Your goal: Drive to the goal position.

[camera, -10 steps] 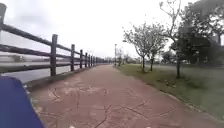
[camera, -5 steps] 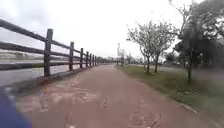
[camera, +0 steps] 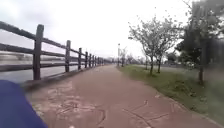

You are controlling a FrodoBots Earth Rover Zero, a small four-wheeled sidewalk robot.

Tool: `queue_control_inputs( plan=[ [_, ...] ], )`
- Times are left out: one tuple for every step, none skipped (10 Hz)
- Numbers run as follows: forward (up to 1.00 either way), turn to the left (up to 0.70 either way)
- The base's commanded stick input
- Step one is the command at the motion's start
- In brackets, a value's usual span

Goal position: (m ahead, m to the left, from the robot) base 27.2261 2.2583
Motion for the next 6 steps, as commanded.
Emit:
queue_control_inputs(
  plan=[
    [0.85, 0.03],
    [0.85, 0.01],
    [0.85, 0.02],
    [0.85, 0.08],
    [0.85, 0.09],
    [0.85, 0.15]
  ],
)
